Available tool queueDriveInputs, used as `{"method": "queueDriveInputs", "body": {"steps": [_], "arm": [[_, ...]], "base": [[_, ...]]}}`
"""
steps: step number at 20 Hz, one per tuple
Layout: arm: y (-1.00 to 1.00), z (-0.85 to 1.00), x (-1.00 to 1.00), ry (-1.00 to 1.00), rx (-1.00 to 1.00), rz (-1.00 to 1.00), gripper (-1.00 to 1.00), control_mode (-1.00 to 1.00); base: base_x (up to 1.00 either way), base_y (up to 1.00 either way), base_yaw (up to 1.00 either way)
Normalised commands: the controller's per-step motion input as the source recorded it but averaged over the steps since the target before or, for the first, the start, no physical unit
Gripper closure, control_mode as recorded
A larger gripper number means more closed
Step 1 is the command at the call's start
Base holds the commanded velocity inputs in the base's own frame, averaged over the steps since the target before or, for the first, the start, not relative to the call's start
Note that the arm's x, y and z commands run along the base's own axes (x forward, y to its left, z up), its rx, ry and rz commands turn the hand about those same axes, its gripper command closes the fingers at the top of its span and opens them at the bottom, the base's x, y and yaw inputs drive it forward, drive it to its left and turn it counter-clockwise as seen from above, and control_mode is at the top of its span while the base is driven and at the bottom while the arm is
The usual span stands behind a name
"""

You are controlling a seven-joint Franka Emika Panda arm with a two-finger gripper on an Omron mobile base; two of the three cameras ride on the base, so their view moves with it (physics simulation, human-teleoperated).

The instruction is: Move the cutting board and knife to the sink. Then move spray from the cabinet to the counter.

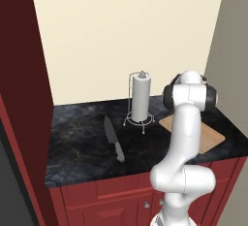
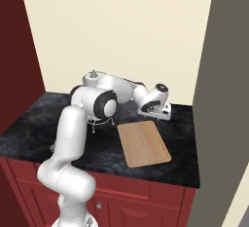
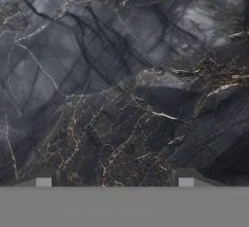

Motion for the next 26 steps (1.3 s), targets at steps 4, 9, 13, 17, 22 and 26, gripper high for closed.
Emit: {"method": "queueDriveInputs", "body": {"steps": [4,9,13,17,22,26], "arm": [[0.36,-0.52,-0.45,0.00,0.00,0.00,-1.00,-1.00],[0.24,-0.55,-0.77,0.00,0.00,0.00,-1.00,-1.00],[0.08,-0.61,-0.84,0.00,0.00,0.00,-1.00,-1.00],[0.00,-0.70,-0.70,0.00,0.00,0.03,-1.00,-1.00],[0.00,-0.71,-0.65,0.00,0.00,0.04,-1.00,-1.00],[-0.10,-0.78,-0.76,0.00,0.00,0.06,-1.00,-1.00]], "base": [[0.00,0.00,0.00],[0.00,0.00,0.00],[0.00,0.00,0.00],[0.00,0.00,0.00],[0.00,0.00,0.00],[0.00,0.00,0.00]]}}
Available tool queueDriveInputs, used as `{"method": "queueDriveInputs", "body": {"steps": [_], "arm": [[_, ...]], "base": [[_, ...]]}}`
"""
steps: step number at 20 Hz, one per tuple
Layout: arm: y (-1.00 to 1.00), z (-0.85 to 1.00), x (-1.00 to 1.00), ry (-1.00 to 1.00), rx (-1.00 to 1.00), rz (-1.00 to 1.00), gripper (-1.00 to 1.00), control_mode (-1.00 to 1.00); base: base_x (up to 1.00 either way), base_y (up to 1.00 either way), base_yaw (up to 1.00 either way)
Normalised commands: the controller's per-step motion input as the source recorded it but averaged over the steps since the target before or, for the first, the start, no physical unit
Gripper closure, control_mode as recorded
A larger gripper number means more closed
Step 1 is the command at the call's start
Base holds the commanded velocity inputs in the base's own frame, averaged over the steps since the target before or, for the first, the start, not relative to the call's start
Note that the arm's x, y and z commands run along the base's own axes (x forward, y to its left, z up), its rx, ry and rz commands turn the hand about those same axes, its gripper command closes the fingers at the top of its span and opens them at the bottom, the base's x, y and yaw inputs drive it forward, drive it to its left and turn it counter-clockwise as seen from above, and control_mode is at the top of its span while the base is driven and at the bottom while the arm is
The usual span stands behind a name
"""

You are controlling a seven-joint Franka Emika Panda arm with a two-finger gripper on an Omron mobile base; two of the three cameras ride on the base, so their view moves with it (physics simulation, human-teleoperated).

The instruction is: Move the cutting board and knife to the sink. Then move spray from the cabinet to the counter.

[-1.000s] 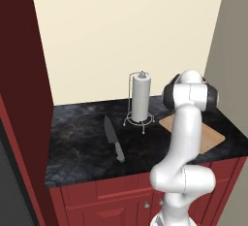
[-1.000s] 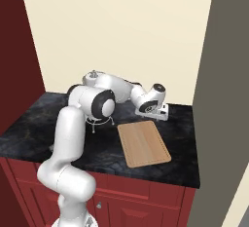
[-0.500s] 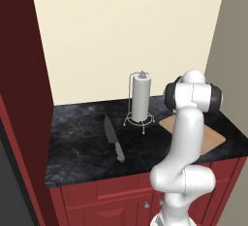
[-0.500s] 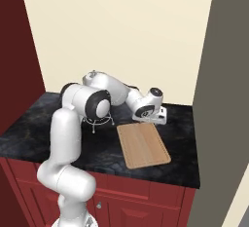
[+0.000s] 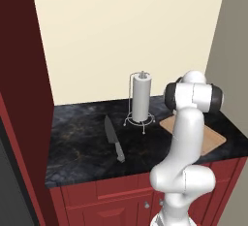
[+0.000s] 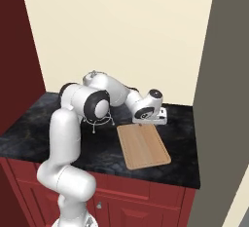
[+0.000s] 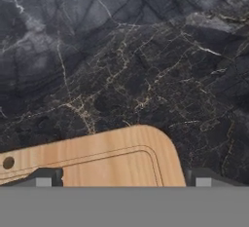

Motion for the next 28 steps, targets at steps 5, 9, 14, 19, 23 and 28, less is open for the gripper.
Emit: {"method": "queueDriveInputs", "body": {"steps": [5,9,14,19,23,28], "arm": [[-0.27,-0.79,-0.96,0.00,0.00,0.07,-1.00,-1.00],[-0.33,-0.73,-1.00,0.00,0.00,0.06,-1.00,-1.00],[-0.32,-0.73,-1.00,-0.01,0.00,0.02,-1.00,-1.00],[-0.17,-0.78,-1.00,-0.13,0.00,0.00,-1.00,-1.00],[0.00,-0.91,-1.00,-0.17,0.00,-0.03,-1.00,-1.00],[0.00,-0.94,-1.00,-0.15,0.00,-0.06,-1.00,-1.00]], "base": [[0.00,0.00,0.00],[0.00,0.00,0.00],[0.00,0.00,0.00],[0.00,0.00,0.00],[0.00,0.00,0.00],[0.00,0.00,0.00]]}}
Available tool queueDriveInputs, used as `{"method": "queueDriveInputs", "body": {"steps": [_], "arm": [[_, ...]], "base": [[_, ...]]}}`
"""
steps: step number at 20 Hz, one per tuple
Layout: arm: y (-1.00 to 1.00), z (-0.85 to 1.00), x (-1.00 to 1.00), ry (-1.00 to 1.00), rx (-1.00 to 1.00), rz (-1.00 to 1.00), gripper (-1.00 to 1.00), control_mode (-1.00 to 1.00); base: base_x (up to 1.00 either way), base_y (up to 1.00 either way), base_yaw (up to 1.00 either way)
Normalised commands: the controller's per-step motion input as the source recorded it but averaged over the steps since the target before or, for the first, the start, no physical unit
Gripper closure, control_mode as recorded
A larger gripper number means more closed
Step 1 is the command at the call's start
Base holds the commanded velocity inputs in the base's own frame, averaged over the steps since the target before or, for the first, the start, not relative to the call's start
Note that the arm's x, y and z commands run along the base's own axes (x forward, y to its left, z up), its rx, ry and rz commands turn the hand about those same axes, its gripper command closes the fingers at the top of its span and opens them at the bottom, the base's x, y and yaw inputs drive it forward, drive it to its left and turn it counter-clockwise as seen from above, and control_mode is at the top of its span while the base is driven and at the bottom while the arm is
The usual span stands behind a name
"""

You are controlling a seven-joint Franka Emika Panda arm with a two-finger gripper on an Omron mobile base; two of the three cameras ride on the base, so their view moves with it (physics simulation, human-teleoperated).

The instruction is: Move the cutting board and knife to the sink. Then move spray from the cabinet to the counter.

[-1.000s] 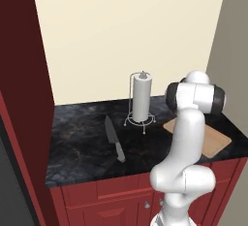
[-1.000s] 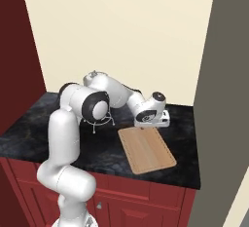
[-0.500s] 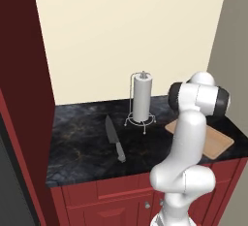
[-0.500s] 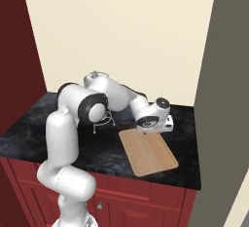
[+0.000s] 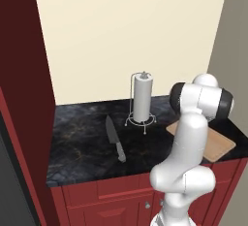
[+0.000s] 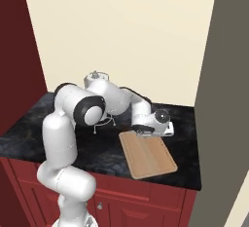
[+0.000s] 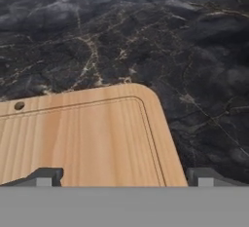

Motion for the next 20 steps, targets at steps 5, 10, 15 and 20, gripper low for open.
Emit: {"method": "queueDriveInputs", "body": {"steps": [5,10,15,20], "arm": [[0.00,-0.91,-1.00,-0.06,0.00,-0.05,-1.00,-1.00],[0.00,-0.70,-1.00,0.04,0.00,0.00,-1.00,-1.00],[0.00,-0.49,-1.00,0.11,0.00,0.00,-1.00,-1.00],[0.00,-0.53,-1.00,0.08,0.00,0.00,-1.00,-1.00]], "base": [[0.00,0.00,0.00],[0.00,0.00,0.00],[0.00,0.00,0.00],[0.00,0.00,0.00]]}}
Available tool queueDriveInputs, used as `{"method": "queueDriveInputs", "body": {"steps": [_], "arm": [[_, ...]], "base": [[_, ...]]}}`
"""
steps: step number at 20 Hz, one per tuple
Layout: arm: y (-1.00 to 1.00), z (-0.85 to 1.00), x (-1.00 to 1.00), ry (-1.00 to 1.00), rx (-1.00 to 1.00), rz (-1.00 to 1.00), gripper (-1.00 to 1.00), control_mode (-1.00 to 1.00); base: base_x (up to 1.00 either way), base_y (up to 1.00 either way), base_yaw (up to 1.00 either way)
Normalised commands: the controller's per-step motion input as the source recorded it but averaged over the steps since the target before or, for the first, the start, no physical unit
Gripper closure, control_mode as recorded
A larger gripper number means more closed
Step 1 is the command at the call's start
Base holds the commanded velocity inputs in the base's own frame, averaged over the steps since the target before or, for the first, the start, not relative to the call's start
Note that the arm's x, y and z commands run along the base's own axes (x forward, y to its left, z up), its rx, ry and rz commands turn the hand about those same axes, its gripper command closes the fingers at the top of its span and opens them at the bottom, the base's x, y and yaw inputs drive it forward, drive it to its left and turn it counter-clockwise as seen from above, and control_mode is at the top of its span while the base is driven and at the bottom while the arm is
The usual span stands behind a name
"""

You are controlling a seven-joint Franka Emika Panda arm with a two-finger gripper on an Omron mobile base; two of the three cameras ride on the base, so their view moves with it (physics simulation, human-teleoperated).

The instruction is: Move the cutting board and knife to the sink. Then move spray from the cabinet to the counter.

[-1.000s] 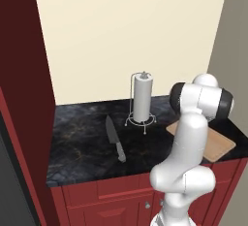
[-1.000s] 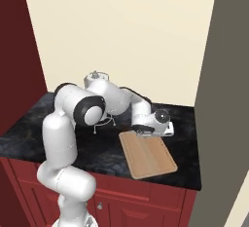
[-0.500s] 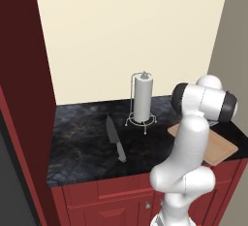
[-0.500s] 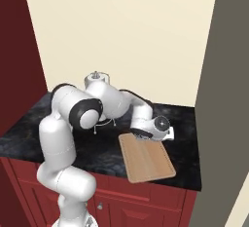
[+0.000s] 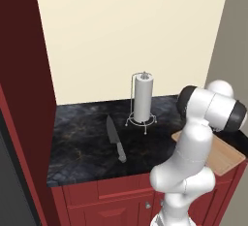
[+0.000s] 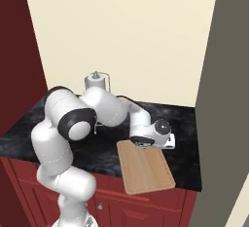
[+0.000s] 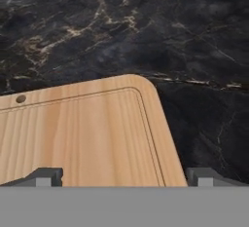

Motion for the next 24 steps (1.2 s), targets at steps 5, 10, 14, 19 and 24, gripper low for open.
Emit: {"method": "queueDriveInputs", "body": {"steps": [5,10,14,19,24], "arm": [[0.00,-0.29,-0.88,0.01,0.00,0.00,-1.00,-1.00],[0.00,0.00,-0.21,0.00,0.00,0.00,-1.00,-1.00],[0.00,0.26,-0.01,0.00,0.00,0.00,-1.00,-1.00],[0.00,0.66,0.00,0.00,0.00,0.00,-1.00,-1.00],[0.00,0.88,-0.02,0.01,0.00,0.00,-1.00,-1.00]], "base": [[0.00,0.00,0.00],[0.00,0.00,0.00],[0.00,0.00,0.00],[0.00,0.00,0.00],[0.00,0.00,0.00]]}}
